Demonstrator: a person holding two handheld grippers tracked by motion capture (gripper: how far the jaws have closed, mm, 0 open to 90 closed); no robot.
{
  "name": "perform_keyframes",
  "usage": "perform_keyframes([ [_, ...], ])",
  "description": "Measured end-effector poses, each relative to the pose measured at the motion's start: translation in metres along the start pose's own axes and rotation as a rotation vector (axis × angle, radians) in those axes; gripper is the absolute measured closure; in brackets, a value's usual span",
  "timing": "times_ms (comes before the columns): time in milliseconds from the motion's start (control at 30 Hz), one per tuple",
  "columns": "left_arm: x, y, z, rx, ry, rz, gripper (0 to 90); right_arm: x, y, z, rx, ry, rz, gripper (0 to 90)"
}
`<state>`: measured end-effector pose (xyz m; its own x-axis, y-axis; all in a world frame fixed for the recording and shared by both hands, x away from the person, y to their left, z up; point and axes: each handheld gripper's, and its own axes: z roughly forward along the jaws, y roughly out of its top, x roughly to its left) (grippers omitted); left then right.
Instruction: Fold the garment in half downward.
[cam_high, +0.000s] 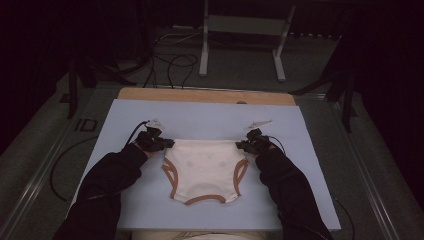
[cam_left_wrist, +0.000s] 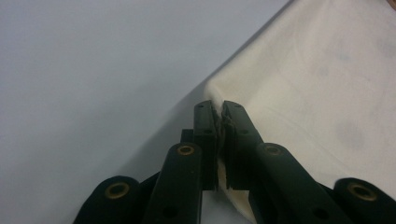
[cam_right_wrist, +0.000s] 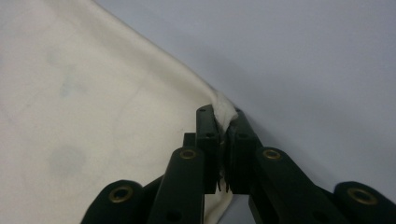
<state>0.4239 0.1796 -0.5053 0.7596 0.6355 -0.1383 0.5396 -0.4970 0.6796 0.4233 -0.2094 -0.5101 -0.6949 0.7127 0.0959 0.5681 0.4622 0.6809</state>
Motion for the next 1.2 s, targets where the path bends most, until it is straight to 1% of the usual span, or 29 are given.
perform_keyframes([
  [67, 0.002, 0.001, 0.001, -0.002, 0.005, -0.002, 85.5, -0.002, 0.002, 0.002, 0.002, -0.005, 0.005, 85.8],
  [133, 0.004, 0.002, 0.002, -0.005, 0.011, -0.013, 85.4, -0.003, 0.003, 0.005, 0.004, -0.011, 0.01, 85.8],
  [233, 0.006, 0.003, 0.004, 0.002, 0.017, -0.014, 85.3, -0.005, 0.005, 0.008, 0.004, -0.014, 0.017, 85.8],
  [367, 0.008, 0.005, 0.007, -0.003, 0.031, -0.018, 85.4, -0.007, 0.006, 0.011, 0.006, -0.021, 0.024, 85.7],
  [467, 0.01, 0.005, 0.009, -0.015, 0.039, -0.037, 85.2, -0.01, 0.007, 0.013, 0.004, -0.024, 0.025, 85.7],
  [500, 0.01, 0.006, 0.009, -0.019, 0.045, -0.038, 85.0, -0.011, 0.008, 0.013, 0.002, -0.02, 0.033, 85.7],
  [633, 0.012, 0.007, 0.012, -0.018, 0.057, -0.044, 85.0, -0.014, 0.01, 0.015, -0.001, -0.022, 0.035, 85.6],
  [700, 0.012, 0.008, 0.013, -0.018, 0.065, -0.041, 85.0, -0.016, 0.011, 0.017, -0.001, -0.025, 0.038, 85.6],
  [800, 0.013, 0.009, 0.014, -0.029, 0.076, -0.053, 85.0, -0.017, 0.014, 0.019, 0.0, -0.032, 0.04, 85.4],
  [833, 0.014, 0.009, 0.014, -0.034, 0.079, -0.06, 84.9, -0.019, 0.014, 0.019, -0.008, -0.033, 0.036, 85.1],
  [867, 0.015, 0.01, 0.015, -0.035, 0.079, -0.066, 84.5, -0.02, 0.014, 0.019, -0.013, -0.029, 0.048, 85.0],
  [933, 0.015, 0.01, 0.017, -0.026, 0.087, -0.064, 84.5, -0.023, 0.014, 0.02, -0.016, -0.026, 0.06, 83.6],
  [1033, 0.014, 0.01, 0.018, -0.009, 0.101, -0.052, 84.5, -0.022, 0.016, 0.022, -0.009, -0.037, 0.047, 83.2],
  [1133, 0.013, 0.011, 0.019, 0.0, 0.107, -0.051, 83.9, -0.022, 0.017, 0.022, -0.015, -0.038, 0.052, 81.8],
  [1167, 0.013, 0.011, 0.019, 0.001, 0.115, -0.053, 83.1, -0.022, 0.017, 0.022, -0.015, -0.04, 0.05, 80.0],
  [1200, 0.013, 0.01, 0.019, -0.001, 0.133, -0.056, 80.4, -0.023, 0.018, 0.022, -0.018, -0.042, 0.053, 78.8],
])
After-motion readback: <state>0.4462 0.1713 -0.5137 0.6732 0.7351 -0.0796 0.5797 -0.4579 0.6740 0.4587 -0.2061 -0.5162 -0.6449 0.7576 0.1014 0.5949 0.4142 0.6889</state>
